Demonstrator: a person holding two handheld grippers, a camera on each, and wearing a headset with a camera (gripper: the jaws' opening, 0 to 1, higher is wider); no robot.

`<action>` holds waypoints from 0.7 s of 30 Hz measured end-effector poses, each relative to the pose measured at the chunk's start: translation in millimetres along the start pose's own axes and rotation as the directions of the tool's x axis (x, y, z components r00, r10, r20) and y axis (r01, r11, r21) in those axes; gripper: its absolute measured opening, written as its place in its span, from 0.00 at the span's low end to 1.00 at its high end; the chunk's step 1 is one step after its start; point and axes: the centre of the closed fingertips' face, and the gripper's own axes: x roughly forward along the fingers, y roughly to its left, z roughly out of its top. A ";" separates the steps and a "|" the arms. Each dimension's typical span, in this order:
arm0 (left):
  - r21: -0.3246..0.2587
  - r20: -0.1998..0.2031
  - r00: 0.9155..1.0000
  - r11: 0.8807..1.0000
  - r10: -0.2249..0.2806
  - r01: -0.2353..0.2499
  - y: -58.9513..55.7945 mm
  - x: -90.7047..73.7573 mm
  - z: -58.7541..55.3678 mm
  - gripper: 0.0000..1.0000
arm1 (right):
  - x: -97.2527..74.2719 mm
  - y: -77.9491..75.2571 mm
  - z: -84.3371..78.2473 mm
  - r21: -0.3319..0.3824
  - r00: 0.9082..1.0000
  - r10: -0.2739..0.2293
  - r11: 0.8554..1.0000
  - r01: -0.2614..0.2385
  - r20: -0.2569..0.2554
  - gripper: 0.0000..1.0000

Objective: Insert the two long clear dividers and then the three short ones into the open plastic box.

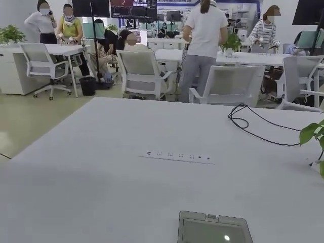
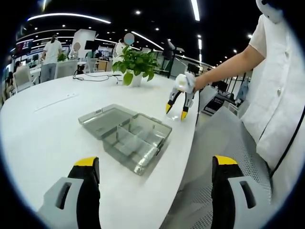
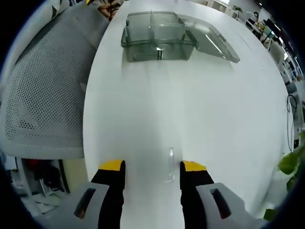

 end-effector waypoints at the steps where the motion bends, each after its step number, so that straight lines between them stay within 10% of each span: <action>1: 0.000 -0.001 1.000 1.000 0.002 -0.002 0.6 -0.1 -0.2 1.00 | 0.2 0.4 -0.2 0.001 1.000 0.002 1.000 -0.002 -0.002 0.47; 21: 0.000 -0.006 1.000 1.000 0.002 -0.002 4.6 -3.2 -4.3 1.00 | -0.4 -0.4 -2.0 -0.042 0.999 -0.019 0.999 0.018 -0.031 0.33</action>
